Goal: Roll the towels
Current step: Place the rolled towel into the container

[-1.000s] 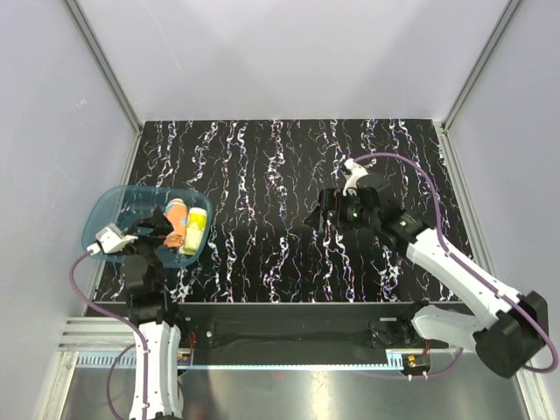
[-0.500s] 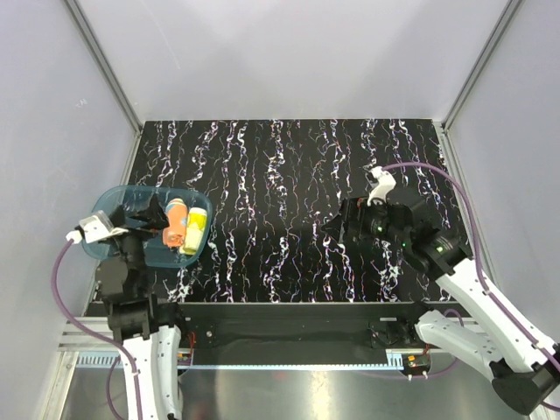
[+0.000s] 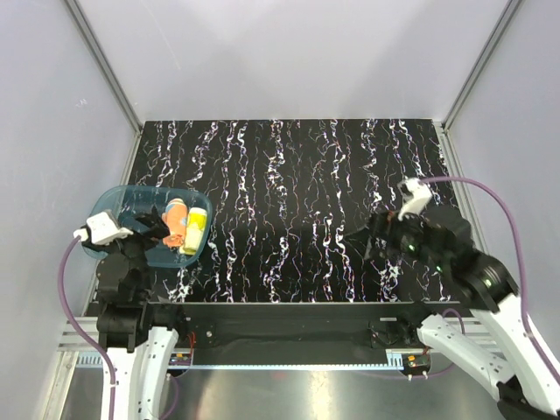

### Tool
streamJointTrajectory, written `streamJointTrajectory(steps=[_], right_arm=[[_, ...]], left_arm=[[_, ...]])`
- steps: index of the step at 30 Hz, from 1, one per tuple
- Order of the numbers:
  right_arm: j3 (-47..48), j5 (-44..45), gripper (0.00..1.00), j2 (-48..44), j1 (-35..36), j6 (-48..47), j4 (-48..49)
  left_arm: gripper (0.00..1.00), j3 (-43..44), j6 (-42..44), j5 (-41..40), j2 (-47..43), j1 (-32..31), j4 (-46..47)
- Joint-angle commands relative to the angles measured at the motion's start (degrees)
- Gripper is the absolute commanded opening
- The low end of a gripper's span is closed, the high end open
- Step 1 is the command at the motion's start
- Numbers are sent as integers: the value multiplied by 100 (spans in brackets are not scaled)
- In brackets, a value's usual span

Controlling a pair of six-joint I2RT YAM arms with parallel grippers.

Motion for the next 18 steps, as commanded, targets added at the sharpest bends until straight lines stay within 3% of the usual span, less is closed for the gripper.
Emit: streamJointTrajectory(steps=[1,6,14,18], right_arm=[[-68,306,100,-619,10,-19,-300],[-156,823,100,-971,10,24,-292],[-394,631,100,-1235,19,-37,-45],[-560,1007,100,-1682,10,68,25]], left_arm=[[99,-154,187,49,178,-131,154],[99,-268,363,146,266,-482,260],[99,-444,390,199,116,-729,339],[99,-392,372,199,283,-729,278]])
